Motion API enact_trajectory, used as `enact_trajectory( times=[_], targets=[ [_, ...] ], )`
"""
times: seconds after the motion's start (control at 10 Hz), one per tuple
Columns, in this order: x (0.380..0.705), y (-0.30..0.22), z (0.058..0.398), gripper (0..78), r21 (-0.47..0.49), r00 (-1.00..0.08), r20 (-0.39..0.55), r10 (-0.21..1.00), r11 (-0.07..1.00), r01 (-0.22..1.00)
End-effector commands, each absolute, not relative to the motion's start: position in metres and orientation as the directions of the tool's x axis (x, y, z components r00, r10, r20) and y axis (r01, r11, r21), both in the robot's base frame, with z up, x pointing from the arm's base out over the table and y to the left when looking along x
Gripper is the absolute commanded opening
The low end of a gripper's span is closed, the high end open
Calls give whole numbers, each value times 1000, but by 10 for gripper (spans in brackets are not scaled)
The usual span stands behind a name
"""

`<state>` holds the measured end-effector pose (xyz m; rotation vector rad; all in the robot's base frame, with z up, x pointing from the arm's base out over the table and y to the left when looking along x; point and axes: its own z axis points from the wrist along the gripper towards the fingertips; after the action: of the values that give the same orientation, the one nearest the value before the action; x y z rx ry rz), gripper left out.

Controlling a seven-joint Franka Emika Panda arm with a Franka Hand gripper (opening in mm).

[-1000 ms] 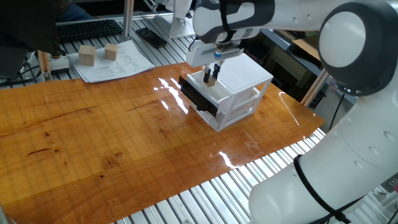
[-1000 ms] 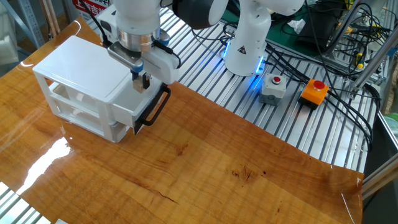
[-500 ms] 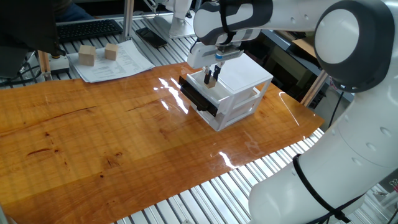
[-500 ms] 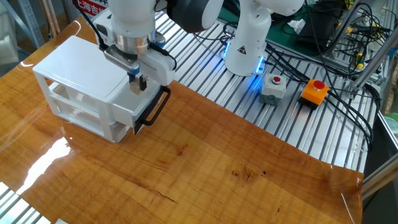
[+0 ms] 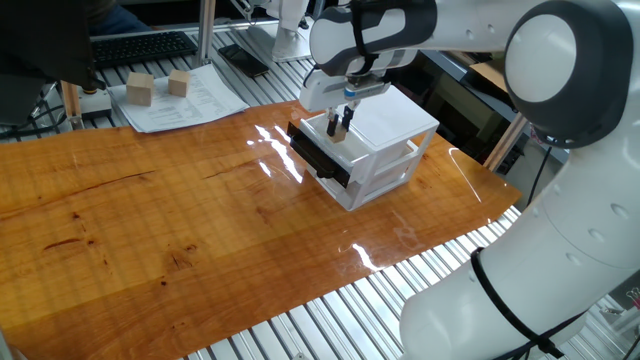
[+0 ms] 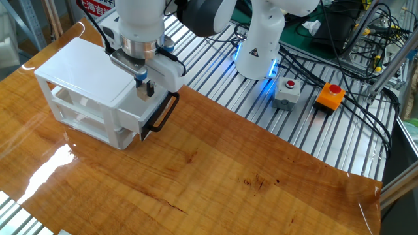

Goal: Put things in the drawer

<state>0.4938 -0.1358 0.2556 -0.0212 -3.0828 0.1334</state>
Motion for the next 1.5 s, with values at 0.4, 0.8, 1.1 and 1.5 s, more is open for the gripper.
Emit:
enact_trajectory(
  times=[0.4, 0.8, 1.1, 1.5],
  targets=[
    [494, -136, 256, 12, -88, -998, 51, 33, 996, 29],
    [494, -136, 256, 775, -88, -998, 51, 33, 996, 29],
    [494, -136, 256, 775, -88, -998, 51, 33, 996, 29],
    [494, -136, 256, 775, -88, -998, 51, 33, 996, 29]
  ],
)
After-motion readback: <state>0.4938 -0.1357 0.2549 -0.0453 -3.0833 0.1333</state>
